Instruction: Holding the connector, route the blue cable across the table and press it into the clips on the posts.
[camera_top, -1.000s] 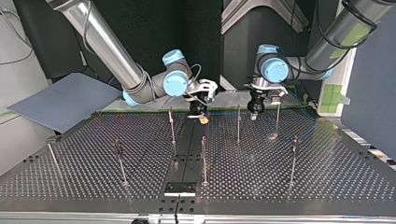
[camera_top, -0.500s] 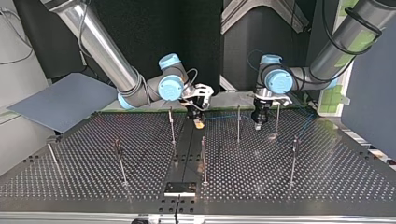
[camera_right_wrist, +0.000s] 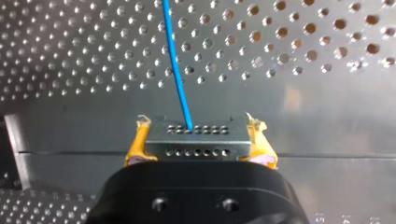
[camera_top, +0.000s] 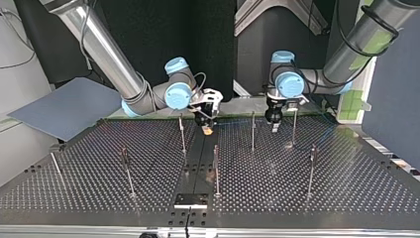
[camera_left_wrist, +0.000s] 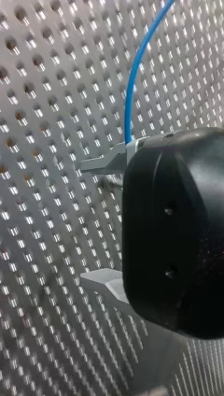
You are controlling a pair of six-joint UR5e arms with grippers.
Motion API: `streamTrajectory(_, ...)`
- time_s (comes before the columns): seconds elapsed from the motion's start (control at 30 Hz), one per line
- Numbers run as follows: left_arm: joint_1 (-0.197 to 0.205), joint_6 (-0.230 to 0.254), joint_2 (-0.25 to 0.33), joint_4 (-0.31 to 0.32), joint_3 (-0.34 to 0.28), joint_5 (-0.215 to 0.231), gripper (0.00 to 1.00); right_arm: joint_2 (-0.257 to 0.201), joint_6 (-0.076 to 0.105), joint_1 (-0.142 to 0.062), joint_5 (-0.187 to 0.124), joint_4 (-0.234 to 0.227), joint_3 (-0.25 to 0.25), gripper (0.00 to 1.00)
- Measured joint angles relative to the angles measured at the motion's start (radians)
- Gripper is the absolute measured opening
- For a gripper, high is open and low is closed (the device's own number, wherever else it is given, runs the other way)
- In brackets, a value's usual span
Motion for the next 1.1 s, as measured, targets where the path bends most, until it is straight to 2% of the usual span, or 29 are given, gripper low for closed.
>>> streamTrajectory(0.2,-0.027,0.042,0.036,-0.056,-0.042,-0.02,1.0,0.0,-0.014,-0.009,0.004,0.018,0.0,0.0)
streamTrajectory(0.4,-0.04,0.044,0.069,-0.098,-0.078,-0.029,1.0,0.0,-0.025,-0.015,0.005,0.024,0.0,0.0)
streamTrajectory(0.63,-0.076,-0.002,0.123,-0.064,-0.131,-0.031,1.0,0.0,-0.037,-0.016,0.005,0.029,0.0,0.0)
streamTrajectory(0.87,-0.117,-0.008,0.181,-0.067,-0.189,-0.029,1.0,-0.001,-0.044,-0.018,0.005,0.03,0.0,0.0)
streamTrajectory(1.1,-0.178,-0.051,0.246,-0.02,-0.194,-0.063,1.0,-0.003,-0.046,-0.02,0.004,0.029,0.0,0.0)
